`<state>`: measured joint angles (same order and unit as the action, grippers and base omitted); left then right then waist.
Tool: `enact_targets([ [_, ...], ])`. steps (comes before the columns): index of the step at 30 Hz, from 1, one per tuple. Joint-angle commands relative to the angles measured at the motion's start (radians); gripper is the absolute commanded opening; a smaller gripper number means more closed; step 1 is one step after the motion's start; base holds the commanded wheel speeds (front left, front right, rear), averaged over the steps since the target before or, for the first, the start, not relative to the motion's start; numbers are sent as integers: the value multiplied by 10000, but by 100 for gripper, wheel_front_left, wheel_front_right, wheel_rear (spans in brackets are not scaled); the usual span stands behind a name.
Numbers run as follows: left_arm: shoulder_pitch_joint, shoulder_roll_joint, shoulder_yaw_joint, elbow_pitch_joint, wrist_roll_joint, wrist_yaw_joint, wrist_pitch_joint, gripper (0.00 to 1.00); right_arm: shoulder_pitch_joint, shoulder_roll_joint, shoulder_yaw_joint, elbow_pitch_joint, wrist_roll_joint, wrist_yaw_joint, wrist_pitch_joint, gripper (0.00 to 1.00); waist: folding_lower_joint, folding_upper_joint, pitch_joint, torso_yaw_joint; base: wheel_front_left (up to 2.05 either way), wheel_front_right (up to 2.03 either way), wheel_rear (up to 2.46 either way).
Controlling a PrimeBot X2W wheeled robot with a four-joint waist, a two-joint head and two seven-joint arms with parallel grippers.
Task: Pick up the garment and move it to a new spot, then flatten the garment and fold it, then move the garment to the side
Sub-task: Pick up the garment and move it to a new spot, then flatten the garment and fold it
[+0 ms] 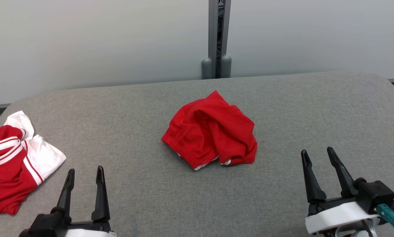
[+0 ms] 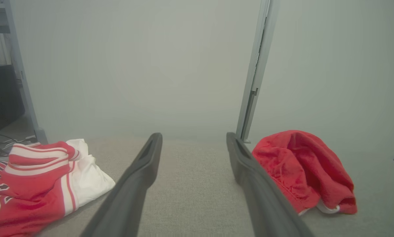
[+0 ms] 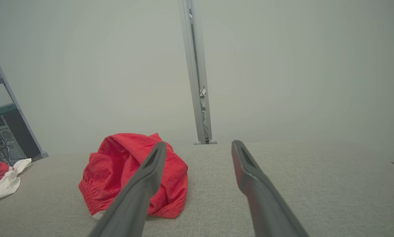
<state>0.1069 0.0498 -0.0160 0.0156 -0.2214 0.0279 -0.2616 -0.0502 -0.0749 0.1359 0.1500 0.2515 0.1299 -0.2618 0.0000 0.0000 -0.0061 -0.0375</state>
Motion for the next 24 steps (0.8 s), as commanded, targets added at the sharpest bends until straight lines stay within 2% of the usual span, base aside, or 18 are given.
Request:
enact_targets([
  [1, 108, 21, 12, 25, -83, 69, -35, 100, 79, -99, -18, -1, -28, 15, -62, 100, 0, 0, -27, -36, 0, 0, 0],
  [16, 181, 20, -151, 445, -100, 142, -35, 100, 46, -97, 111, -7, -12, 15, -62, 100, 0, 0, 4, -44, 0, 0, 0],
  [24, -632, 24, -1061, 1485, -159, -237, -34, 100, -112, -137, 206, -12, 50, 15, -62, 100, 0, 0, 263, 48, 0, 0, 0],
])
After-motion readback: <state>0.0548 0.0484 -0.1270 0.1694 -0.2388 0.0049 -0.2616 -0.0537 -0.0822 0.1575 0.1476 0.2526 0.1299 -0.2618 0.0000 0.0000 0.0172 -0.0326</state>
